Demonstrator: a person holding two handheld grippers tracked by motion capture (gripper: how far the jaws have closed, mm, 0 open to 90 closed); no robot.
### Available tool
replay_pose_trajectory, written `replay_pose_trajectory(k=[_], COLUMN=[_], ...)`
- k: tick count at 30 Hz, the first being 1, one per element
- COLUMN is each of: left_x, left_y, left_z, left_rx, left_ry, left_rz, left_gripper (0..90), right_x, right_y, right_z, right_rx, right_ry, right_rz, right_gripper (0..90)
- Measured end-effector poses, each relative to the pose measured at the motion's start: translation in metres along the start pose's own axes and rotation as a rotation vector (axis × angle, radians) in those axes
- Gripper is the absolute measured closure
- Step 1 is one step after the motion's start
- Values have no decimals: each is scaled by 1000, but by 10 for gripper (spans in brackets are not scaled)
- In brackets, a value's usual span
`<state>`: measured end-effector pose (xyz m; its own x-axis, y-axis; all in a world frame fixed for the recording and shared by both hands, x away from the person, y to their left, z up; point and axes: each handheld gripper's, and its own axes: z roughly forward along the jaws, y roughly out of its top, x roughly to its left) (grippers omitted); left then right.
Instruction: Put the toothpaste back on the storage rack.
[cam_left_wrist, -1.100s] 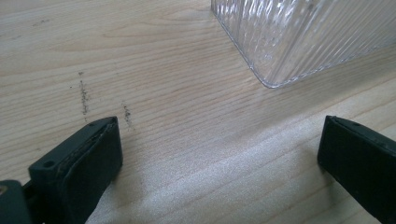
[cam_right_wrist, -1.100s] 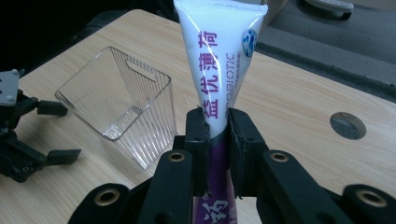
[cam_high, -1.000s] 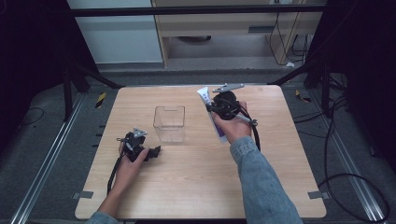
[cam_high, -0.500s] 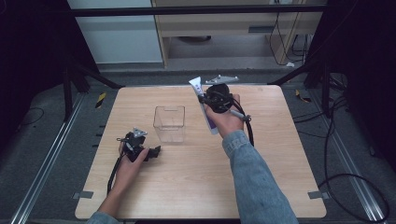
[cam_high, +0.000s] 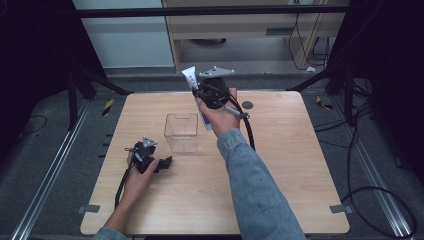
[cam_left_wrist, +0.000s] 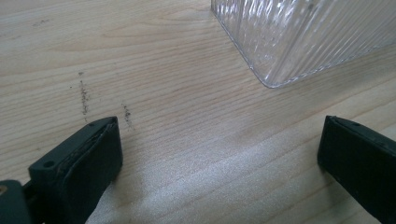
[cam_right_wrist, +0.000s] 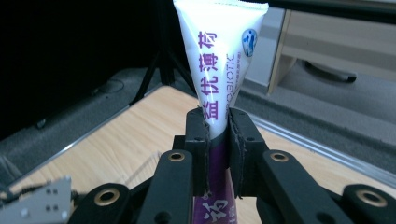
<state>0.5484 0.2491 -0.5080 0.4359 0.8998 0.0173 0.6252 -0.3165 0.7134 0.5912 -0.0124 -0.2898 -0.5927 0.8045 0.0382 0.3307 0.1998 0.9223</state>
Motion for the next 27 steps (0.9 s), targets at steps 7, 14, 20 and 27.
replay_pose_trajectory(k=[7, 14, 20, 27], left_x=[0, 0, 0, 0], left_y=[0, 0, 0, 0], left_z=[0, 0, 0, 0], left_rx=[1, 1, 1, 1], left_ry=[0, 1, 1, 1], left_rz=[0, 0, 0, 0], left_gripper=[0, 0, 0, 0], right_x=[18, 35, 42, 48], right_y=[17, 22, 16, 5], right_z=[11, 27, 39, 50], right_rx=[-73, -120, -124, -131], right_ry=[10, 27, 44, 53], right_rz=[-10, -24, -24, -27], right_gripper=[792, 792, 791, 790])
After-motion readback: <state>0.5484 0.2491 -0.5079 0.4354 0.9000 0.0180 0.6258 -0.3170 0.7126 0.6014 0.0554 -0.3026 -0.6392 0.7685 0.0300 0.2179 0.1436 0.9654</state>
